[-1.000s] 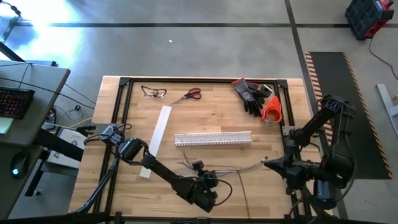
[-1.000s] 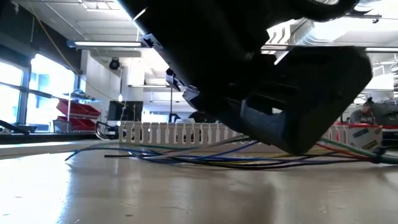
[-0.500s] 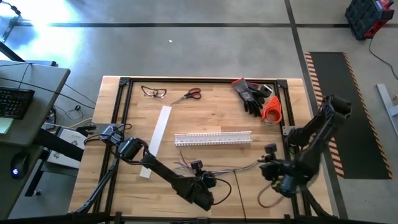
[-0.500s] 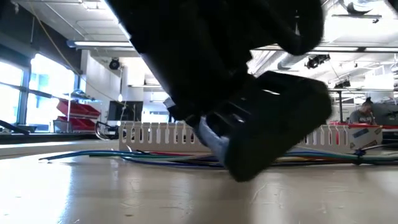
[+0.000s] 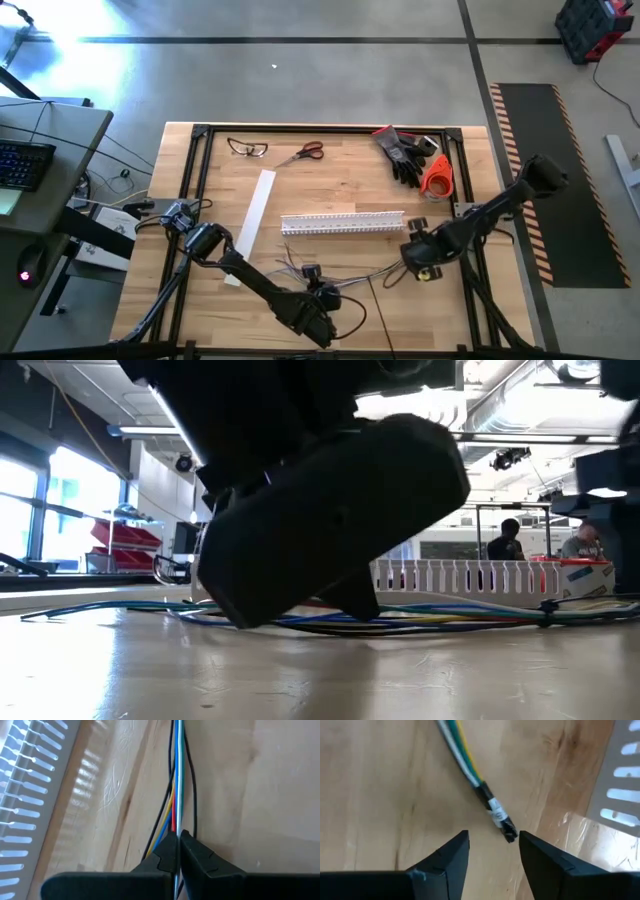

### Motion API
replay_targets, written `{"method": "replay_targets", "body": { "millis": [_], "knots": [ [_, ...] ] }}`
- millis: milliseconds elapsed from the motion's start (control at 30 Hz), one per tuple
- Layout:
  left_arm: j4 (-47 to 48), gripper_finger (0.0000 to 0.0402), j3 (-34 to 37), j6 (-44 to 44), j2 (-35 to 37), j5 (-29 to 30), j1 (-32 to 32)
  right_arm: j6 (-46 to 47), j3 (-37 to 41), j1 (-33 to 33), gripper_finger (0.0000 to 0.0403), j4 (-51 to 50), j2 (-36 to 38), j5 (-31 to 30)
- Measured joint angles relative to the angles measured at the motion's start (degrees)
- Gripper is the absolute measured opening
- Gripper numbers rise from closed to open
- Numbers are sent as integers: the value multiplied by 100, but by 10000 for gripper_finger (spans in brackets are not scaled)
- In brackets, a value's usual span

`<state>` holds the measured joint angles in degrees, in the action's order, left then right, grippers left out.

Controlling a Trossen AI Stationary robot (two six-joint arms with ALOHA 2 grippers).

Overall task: Ziptie cables
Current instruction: Put the zip-tied cable into the white cable duct

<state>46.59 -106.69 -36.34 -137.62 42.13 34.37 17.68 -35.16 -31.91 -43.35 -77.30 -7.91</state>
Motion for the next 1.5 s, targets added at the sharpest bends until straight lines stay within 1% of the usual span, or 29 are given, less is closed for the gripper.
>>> {"method": "replay_targets", "body": {
  "millis": [133,233,500,667,800,933,1067,1200,1333,1433,1500],
  "knots": [
    [3,0,0,-4,1,-3,-2,-64,0,191,144,20,0,118],
    [0,0,0,12,0,18,4,-110,0,176,141,50,0,244],
    [-2,0,0,13,0,36,20,-82,-16,140,141,81,-3,242],
    [3,0,0,8,0,-54,65,-16,-500,49,141,126,-7,133],
    [35,0,0,42,0,-208,140,-352,-632,69,141,90,-15,34],
    [34,0,0,2,0,-202,213,-512,-632,201,154,109,-324,50],
    [33,0,0,-2,0,-199,242,-615,-632,319,177,130,-909,57],
    [30,0,0,50,0,-197,245,-618,-683,430,183,102,-1331,3],
    [30,0,0,98,-2,-193,245,-779,-783,447,163,80,-1427,27],
    [33,4,0,99,-2,-81,245,-1127,-895,447,129,126,-1445,56],
    [30,13,0,79,-2,20,246,-1436,-943,452,97,250,-1456,115]
  ]
}}
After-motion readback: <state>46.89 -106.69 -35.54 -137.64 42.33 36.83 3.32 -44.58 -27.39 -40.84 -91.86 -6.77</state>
